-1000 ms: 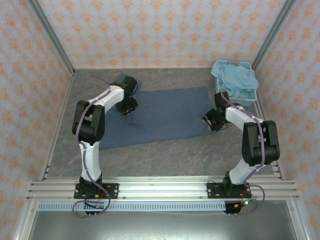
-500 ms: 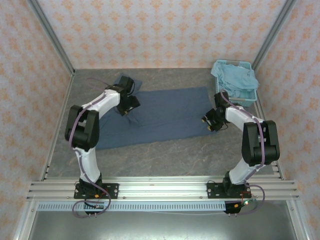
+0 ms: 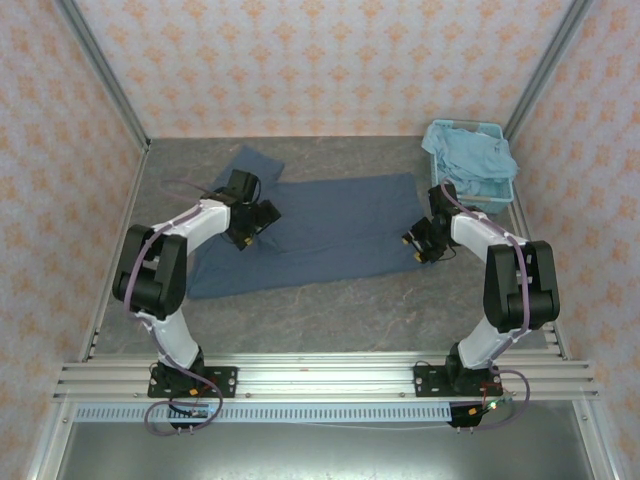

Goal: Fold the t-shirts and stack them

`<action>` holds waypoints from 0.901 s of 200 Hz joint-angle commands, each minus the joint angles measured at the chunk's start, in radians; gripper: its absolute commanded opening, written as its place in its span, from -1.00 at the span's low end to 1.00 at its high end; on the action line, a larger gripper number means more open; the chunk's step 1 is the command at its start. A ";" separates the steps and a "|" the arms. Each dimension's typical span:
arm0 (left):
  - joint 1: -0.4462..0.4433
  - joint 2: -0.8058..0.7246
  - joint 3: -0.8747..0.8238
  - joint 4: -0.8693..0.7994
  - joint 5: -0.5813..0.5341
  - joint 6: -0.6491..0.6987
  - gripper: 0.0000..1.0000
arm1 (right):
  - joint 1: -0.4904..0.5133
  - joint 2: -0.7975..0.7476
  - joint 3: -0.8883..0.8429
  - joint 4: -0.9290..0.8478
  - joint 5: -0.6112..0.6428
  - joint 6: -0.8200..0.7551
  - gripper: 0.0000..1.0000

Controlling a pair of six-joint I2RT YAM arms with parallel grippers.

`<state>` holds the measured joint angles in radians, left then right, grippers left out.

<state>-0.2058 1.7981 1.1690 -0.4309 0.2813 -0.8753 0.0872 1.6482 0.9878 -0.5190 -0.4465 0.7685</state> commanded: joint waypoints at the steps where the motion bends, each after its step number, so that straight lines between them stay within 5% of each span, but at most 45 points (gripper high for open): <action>1: -0.012 0.042 0.067 0.055 0.039 -0.022 0.77 | 0.002 -0.036 0.030 -0.034 0.002 -0.026 -0.16; 81: -0.080 0.218 0.295 0.005 0.093 -0.028 0.67 | -0.015 -0.072 0.008 -0.059 0.028 -0.028 -0.16; 134: -0.071 -0.004 0.235 -0.108 -0.070 0.020 0.68 | -0.035 -0.122 -0.004 -0.070 0.148 -0.027 -0.19; 180: -0.006 -0.191 -0.007 -0.249 -0.082 -0.042 0.52 | -0.035 -0.039 0.064 -0.072 0.163 -0.057 -0.47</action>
<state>-0.2588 1.6547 1.2770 -0.5301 0.2512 -0.8886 0.0551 1.5646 1.0019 -0.5625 -0.3344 0.7353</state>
